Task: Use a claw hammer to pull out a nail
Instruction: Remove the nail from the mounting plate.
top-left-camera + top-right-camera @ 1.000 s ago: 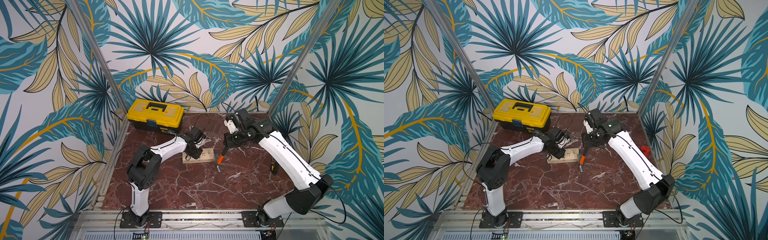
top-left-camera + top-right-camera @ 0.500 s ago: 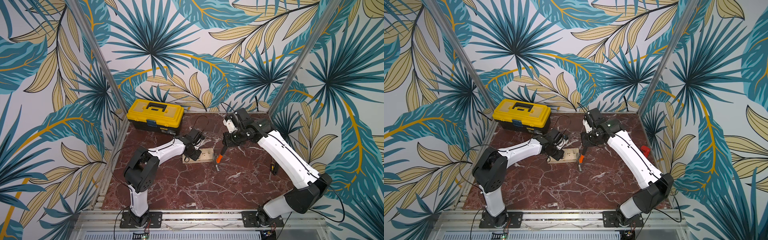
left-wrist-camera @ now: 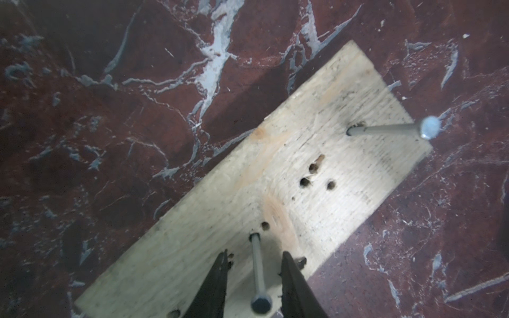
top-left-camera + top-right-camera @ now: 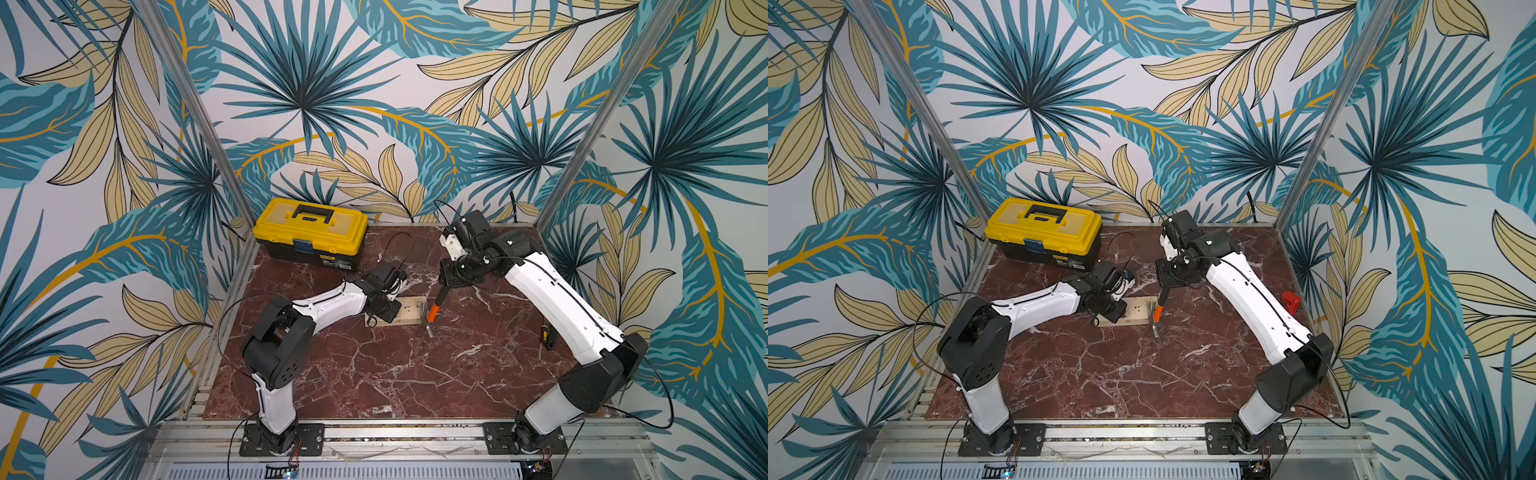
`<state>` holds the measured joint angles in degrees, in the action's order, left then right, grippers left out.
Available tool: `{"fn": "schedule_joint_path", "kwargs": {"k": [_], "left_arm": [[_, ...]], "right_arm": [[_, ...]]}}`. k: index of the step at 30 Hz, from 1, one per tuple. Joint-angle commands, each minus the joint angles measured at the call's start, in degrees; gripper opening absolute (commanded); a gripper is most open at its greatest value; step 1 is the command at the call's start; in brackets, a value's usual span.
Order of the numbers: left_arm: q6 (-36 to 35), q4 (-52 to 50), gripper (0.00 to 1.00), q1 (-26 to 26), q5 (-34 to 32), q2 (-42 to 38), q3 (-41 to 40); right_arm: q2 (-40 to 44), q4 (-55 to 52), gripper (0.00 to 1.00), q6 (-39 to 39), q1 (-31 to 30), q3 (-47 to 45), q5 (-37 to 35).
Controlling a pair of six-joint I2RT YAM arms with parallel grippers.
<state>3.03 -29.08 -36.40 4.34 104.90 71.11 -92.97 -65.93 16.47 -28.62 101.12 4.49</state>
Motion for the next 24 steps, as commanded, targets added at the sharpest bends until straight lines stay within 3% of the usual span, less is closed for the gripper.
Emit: {"fn": "schedule_joint_path", "kwargs": {"k": [1, 24], "left_arm": [[0.5, -2.3, 0.33, 0.3, -1.0, 0.5, -2.9], [1.0, -2.3, 0.32, 0.3, 0.1, 0.7, -3.1]], "right_arm": [[-1.2, 0.2, 0.0, -0.8, -0.5, 2.6, 1.7], [-6.9, -2.0, 0.0, -2.6, -0.5, 7.2, 0.6]]}}
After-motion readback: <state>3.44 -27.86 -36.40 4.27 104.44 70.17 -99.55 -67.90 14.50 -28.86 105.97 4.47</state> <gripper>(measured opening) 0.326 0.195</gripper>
